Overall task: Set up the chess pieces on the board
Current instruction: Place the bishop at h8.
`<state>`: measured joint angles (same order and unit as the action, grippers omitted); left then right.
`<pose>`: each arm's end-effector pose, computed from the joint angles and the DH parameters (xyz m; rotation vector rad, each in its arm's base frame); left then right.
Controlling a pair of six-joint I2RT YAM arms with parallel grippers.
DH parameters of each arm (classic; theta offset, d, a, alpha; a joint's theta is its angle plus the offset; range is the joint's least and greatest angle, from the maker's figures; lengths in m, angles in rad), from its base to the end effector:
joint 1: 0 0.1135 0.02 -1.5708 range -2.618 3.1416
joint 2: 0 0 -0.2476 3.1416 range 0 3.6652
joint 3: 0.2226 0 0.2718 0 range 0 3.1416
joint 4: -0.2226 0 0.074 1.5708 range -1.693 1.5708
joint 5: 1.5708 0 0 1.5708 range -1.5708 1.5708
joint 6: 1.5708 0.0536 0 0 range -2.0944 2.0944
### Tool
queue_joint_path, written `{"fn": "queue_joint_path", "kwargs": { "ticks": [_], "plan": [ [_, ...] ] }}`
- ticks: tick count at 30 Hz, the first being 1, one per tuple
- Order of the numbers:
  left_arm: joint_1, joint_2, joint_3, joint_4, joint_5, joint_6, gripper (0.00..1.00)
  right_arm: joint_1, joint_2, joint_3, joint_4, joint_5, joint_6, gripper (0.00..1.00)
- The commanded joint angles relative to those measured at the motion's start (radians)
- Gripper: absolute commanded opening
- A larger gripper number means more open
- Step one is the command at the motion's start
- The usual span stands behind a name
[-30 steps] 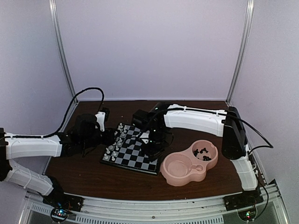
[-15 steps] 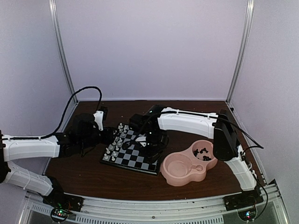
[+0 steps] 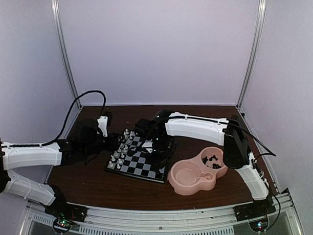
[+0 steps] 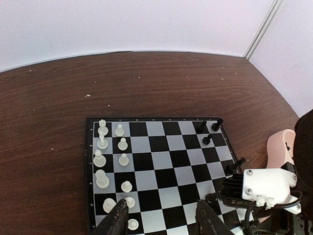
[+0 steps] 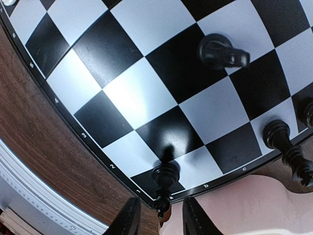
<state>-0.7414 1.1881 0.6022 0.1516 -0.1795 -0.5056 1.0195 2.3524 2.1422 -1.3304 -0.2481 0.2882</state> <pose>0.2252 -0.1932 0.1933 0.1241 2.0483 -0.6141 0.2350 0.4073 0.1667 1.0770 -2.7972 -0.3242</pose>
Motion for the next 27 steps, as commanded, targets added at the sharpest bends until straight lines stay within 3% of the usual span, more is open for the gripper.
{"fn": "queue_joint_path", "kwargs": {
  "ticks": [1, 5, 16, 27],
  "plan": [
    [0.002, -0.014, -0.001, 0.015, 0.007, 0.002, 0.48, -0.006, -0.089, -0.027, 0.073, 0.027, -0.013, 0.39],
    [0.002, -0.005, 0.007, 0.006, 0.011, 0.008, 0.49, -0.006, -0.239, -0.193, 0.258, 0.012, -0.026, 0.49],
    [0.002, 0.024, 0.038, -0.017, 0.069, 0.025, 0.53, -0.004, -0.527, -0.689, 0.802, 0.207, -0.111, 0.46],
    [0.001, 0.016, 0.039, -0.012, 0.098, 0.037, 0.55, 0.046, -0.471, -0.723, 0.810, 0.169, -0.140, 0.48]
  ]
}}
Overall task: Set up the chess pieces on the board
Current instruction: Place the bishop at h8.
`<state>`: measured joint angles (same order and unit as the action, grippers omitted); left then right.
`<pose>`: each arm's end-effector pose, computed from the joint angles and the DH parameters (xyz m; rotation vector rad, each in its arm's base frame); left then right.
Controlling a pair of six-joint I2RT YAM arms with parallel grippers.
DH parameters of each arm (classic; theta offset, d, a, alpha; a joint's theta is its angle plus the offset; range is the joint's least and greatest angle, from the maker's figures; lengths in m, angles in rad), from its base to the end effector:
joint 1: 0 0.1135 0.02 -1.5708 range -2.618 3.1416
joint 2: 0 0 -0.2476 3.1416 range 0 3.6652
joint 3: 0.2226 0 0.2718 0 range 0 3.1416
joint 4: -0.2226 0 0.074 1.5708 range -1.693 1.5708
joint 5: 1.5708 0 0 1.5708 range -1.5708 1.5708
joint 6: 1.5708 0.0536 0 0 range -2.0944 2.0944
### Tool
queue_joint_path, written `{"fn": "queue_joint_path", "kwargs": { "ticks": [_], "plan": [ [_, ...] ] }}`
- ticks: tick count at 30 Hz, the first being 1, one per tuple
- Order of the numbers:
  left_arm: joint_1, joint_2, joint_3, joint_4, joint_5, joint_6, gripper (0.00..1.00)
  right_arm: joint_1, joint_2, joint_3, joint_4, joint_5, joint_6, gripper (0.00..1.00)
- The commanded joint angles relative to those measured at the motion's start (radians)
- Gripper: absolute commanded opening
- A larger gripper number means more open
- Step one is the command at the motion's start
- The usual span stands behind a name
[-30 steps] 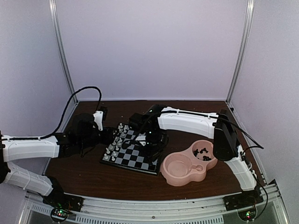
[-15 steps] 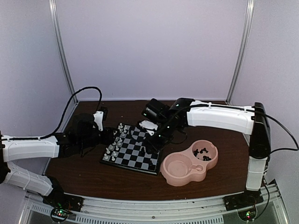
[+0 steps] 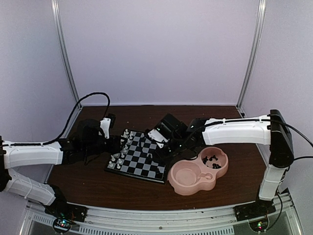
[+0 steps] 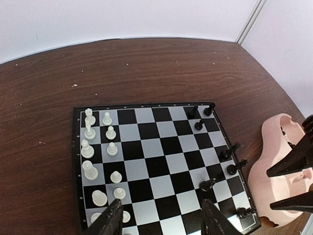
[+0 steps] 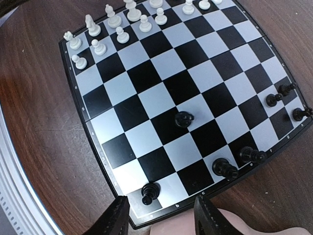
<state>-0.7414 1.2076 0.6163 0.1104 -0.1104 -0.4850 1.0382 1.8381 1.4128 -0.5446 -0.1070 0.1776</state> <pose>0.2241 -0.1972 0.1881 0.1998 2.1025 -0.6410 0.2102 0.3678 0.1926 -1.1442 2.3876 0.5848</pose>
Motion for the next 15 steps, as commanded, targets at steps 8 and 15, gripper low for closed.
{"fn": "queue_joint_path", "kwargs": {
  "ticks": [8, 15],
  "plan": [
    [0.001, 0.013, 0.031, 0.031, 0.044, 0.017, 0.55, 0.037, 0.083, 0.038, -0.025, 0.034, -0.047, 0.46],
    [0.000, 0.046, 0.042, 0.039, 0.063, 0.011, 0.55, 0.038, 0.091, 0.000, 0.096, 0.094, -0.012, 0.46]
  ]
}}
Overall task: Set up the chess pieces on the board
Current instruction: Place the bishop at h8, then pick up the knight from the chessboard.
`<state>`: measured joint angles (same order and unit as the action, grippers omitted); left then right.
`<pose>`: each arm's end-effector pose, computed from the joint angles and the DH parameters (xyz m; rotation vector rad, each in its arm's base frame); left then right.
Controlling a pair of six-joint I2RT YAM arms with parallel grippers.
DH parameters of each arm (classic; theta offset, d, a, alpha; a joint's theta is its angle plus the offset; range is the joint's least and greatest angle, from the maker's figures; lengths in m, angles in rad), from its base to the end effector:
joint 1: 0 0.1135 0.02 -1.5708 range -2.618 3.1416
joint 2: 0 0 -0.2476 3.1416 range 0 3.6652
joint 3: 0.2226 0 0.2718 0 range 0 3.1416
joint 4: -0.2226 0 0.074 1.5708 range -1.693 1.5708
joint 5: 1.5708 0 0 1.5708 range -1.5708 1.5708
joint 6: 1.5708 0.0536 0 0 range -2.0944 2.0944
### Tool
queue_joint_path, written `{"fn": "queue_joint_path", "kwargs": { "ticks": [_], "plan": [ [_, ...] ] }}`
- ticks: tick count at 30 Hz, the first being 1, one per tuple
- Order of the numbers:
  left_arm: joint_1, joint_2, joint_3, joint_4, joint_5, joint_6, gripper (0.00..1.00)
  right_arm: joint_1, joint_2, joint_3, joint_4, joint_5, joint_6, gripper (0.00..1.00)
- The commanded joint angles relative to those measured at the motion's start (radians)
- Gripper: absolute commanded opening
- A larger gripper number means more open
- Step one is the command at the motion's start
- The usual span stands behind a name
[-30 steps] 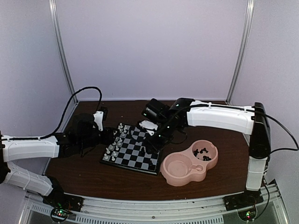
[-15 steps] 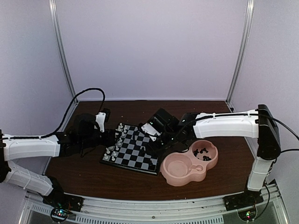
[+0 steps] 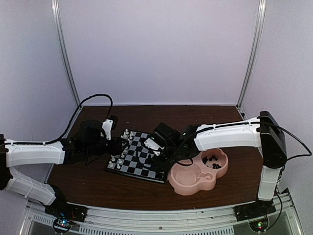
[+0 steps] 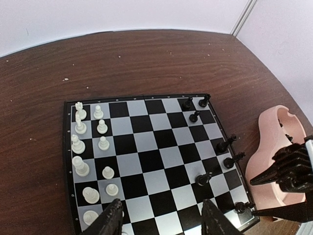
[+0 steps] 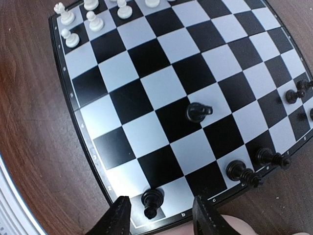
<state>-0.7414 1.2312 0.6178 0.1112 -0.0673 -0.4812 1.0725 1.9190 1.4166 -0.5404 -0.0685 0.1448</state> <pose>0.2241 -0.2003 0.1821 0.2357 2.1302 -0.6686 0.2023 0.3794 0.1611 -1.2322 2.4072 0.4939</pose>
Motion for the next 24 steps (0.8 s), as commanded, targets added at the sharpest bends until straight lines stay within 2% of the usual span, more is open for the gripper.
{"fn": "queue_joint_path", "kwargs": {
  "ticks": [1, 7, 10, 17, 24],
  "plan": [
    [0.000, 0.023, 0.042, 0.039, 0.019, 0.007, 0.55, 0.003, 0.019, -0.003, 0.109, 0.075, 0.031, 0.46],
    [0.000, 0.008, 0.036, 0.033, 0.009, 0.014, 0.55, 0.003, 0.016, 0.024, 0.151, 0.204, 0.079, 0.46],
    [0.001, -0.009, 0.028, 0.035, -0.001, 0.013, 0.55, -0.006, 0.035, 0.097, 0.099, 0.238, 0.097, 0.46],
    [0.000, 0.001, 0.026, 0.043, 0.004, 0.005, 0.55, -0.023, 0.135, 0.165, 0.129, 0.190, 0.122, 0.46],
    [0.001, -0.018, 0.017, 0.045, -0.013, 0.005, 0.54, -0.023, 0.213, 0.225, 0.104, 0.173, 0.124, 0.42]
  ]
}}
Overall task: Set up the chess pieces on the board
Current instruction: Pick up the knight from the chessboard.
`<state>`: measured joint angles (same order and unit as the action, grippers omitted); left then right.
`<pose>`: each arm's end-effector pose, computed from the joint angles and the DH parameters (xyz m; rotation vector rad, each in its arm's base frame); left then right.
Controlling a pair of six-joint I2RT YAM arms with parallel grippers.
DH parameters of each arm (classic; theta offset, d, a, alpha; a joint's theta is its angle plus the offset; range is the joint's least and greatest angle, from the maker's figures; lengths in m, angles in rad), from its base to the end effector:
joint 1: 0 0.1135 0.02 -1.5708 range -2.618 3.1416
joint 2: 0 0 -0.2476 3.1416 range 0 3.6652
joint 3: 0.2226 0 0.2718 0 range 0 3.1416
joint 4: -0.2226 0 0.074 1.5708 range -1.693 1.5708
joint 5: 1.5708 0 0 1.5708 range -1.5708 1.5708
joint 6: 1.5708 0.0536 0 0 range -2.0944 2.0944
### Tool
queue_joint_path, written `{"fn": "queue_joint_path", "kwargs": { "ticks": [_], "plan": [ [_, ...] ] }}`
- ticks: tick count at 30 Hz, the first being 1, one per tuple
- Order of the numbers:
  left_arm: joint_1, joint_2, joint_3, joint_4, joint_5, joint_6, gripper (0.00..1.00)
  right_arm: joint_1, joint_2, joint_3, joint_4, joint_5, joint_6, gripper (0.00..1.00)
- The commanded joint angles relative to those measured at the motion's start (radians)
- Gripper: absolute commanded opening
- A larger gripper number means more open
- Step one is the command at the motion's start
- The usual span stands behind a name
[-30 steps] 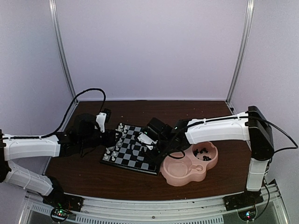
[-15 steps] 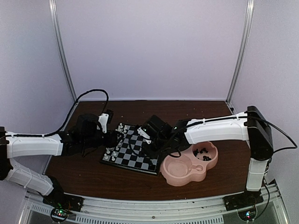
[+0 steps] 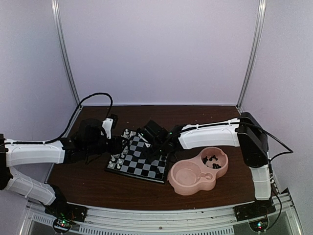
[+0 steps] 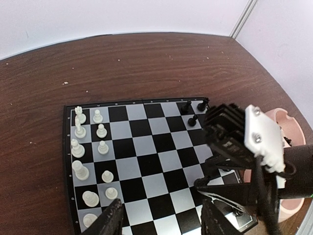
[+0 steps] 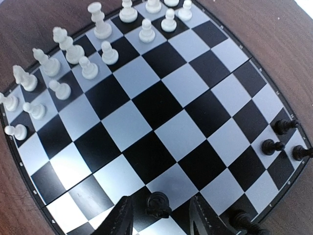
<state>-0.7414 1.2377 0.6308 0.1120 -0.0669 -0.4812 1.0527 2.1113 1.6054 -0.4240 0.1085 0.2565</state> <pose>0.2260 -0.2021 0.1850 0.2348 2.1233 -0.6728 0.2450 0.4180 0.1478 -0.9424 2.3591 0.4038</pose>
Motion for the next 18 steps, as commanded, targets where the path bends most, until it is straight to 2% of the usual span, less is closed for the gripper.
{"fn": "queue_joint_path", "kwargs": {
  "ticks": [1, 6, 11, 18],
  "plan": [
    [0.001, -0.027, 0.004, 0.044, -0.016, 0.006, 0.54, -0.003, 0.027, 0.041, -0.017, -0.005, 0.012, 0.42],
    [0.001, -0.034, 0.001, 0.044, -0.014, 0.006, 0.54, -0.003, 0.068, 0.072, -0.049, -0.006, 0.013, 0.42],
    [0.001, -0.030, 0.004, 0.046, -0.006, 0.003, 0.54, -0.003, 0.082, 0.083, -0.056, -0.004, 0.010, 0.32],
    [0.000, -0.037, 0.006, 0.042, -0.006, 0.003, 0.54, -0.003, 0.064, 0.063, -0.055, 0.005, 0.013, 0.30]
  ]
}}
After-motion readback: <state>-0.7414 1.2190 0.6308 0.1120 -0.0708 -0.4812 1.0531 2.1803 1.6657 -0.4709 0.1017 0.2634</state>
